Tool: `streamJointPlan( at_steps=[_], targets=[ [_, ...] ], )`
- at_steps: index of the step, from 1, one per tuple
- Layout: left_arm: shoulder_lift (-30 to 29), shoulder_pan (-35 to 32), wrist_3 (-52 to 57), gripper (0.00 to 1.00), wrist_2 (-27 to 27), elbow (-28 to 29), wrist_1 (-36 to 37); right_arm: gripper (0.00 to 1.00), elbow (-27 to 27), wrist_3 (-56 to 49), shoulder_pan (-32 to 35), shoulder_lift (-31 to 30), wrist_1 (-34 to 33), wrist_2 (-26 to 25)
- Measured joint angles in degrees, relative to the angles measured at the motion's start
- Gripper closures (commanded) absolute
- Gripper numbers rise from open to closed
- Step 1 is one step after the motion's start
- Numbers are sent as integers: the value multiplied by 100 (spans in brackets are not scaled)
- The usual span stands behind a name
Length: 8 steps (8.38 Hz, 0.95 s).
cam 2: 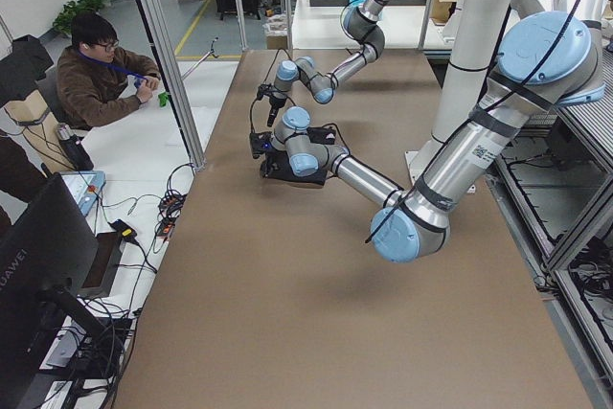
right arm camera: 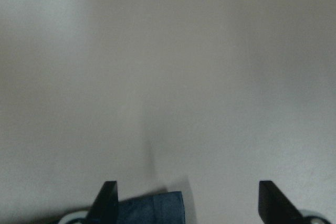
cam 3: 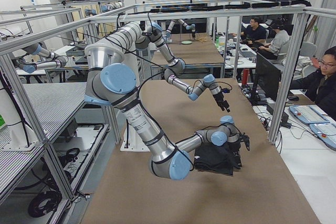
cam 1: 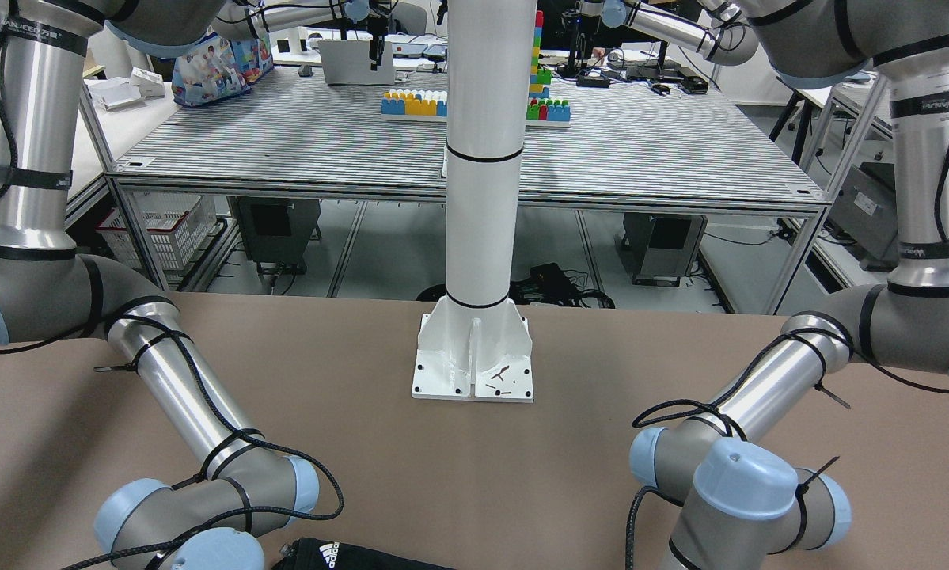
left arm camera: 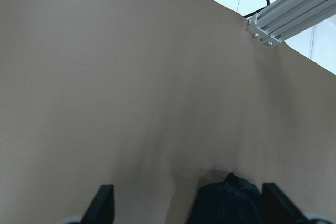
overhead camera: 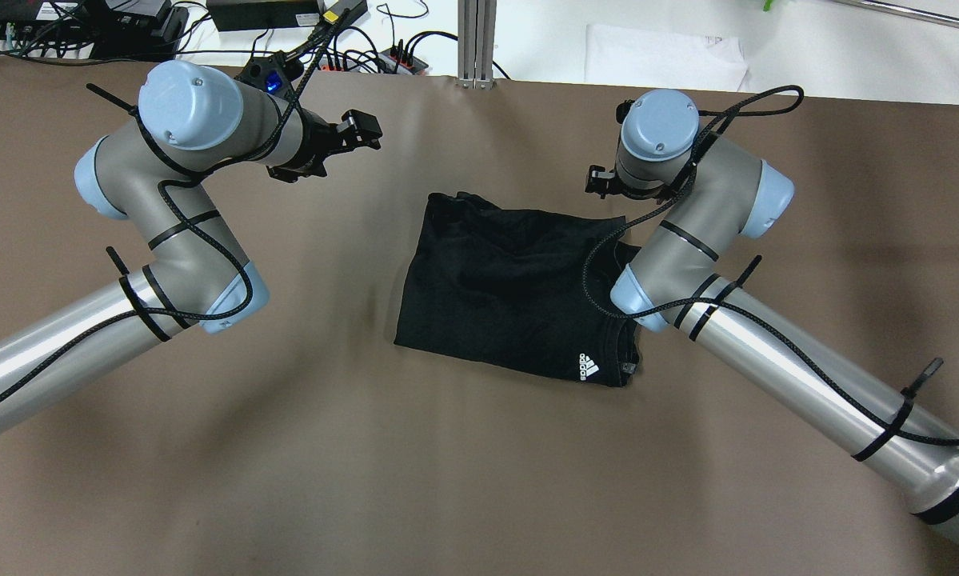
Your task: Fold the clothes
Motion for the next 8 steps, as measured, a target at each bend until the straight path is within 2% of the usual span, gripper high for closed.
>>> streamJointPlan(
  at_steps=[2,4,6,8],
  targets=[
    [36,-118,407,0,-47,-20,2,5,65,-505,318,-9,-21,344],
    [374,-569,1386,0,-298,-89,12,5,198,-1420,773,-170,-63,970],
    [839,-1083,2235,0,-422,-136,9,5,541,-2597,1132,-813,-77,1239],
    [1391,-1582,3154,0,-411,-188,18,5,847,-3885,1668,-1669,-50,1300]
  ],
)
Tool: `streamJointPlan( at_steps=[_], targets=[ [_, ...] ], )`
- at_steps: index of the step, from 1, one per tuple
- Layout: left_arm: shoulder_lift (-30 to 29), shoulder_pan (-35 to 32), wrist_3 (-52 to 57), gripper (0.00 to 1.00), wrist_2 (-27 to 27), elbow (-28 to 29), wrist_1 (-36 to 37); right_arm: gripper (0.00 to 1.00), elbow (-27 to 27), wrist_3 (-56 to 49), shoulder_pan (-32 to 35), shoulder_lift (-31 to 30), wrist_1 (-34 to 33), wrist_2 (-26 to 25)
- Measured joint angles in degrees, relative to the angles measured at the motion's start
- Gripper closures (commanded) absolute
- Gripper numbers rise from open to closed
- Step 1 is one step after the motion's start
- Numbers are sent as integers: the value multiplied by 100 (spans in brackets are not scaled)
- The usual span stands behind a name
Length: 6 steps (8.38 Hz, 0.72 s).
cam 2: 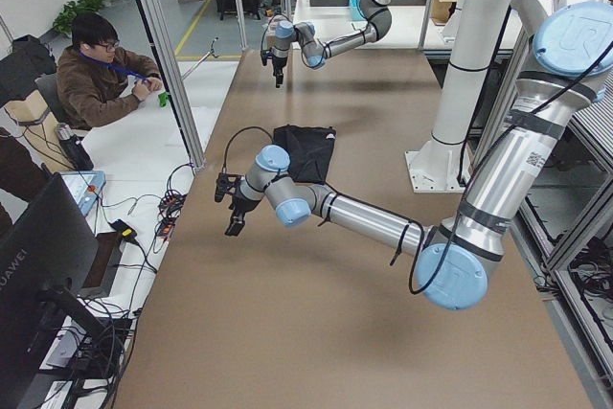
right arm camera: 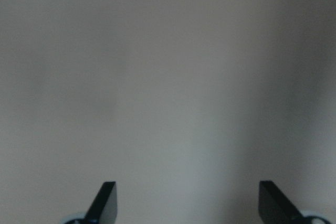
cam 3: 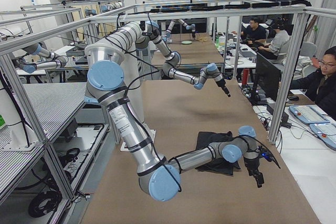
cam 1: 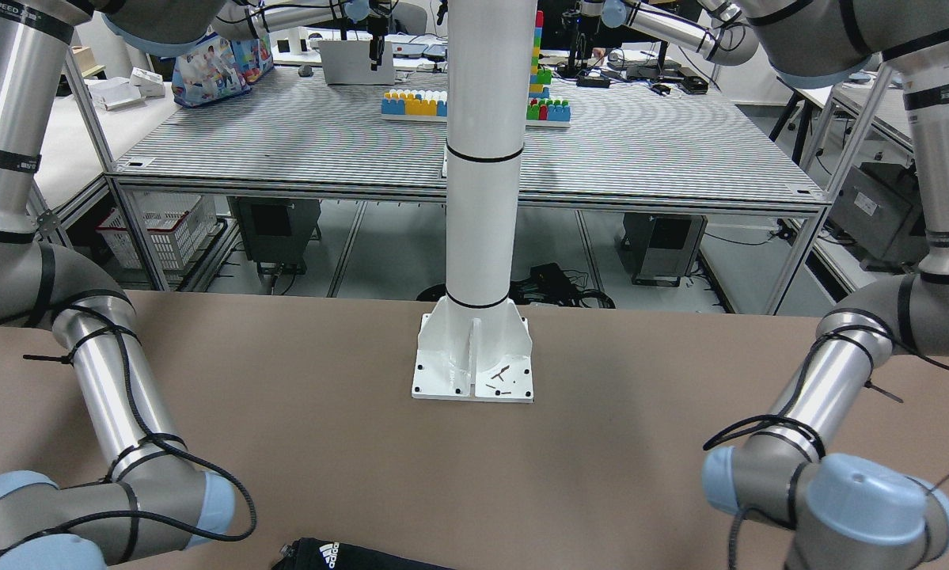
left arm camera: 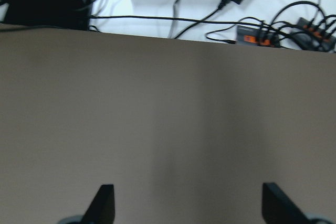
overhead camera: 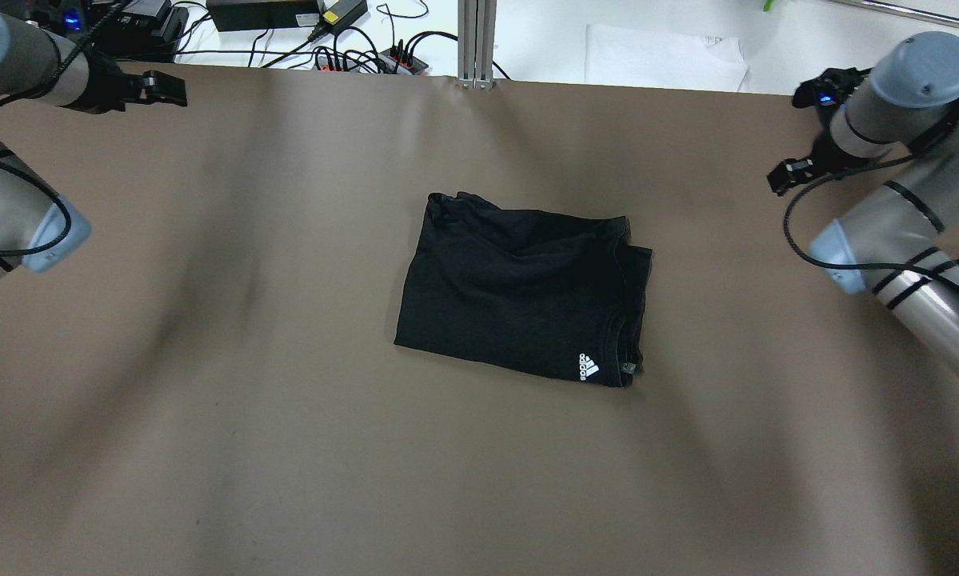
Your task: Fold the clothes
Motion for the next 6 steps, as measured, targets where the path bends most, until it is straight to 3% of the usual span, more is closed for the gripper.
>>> streamJointPlan(
  at_steps=[3,6],
  targets=[
    [1235,-723,1996,0,145,-507,17,5,204,-1999,952,-1255,129,-31],
    [2081,-1192,3452,0,723,-875,22,5,214,-3177,1878,-1921,214,-36]
  ],
)
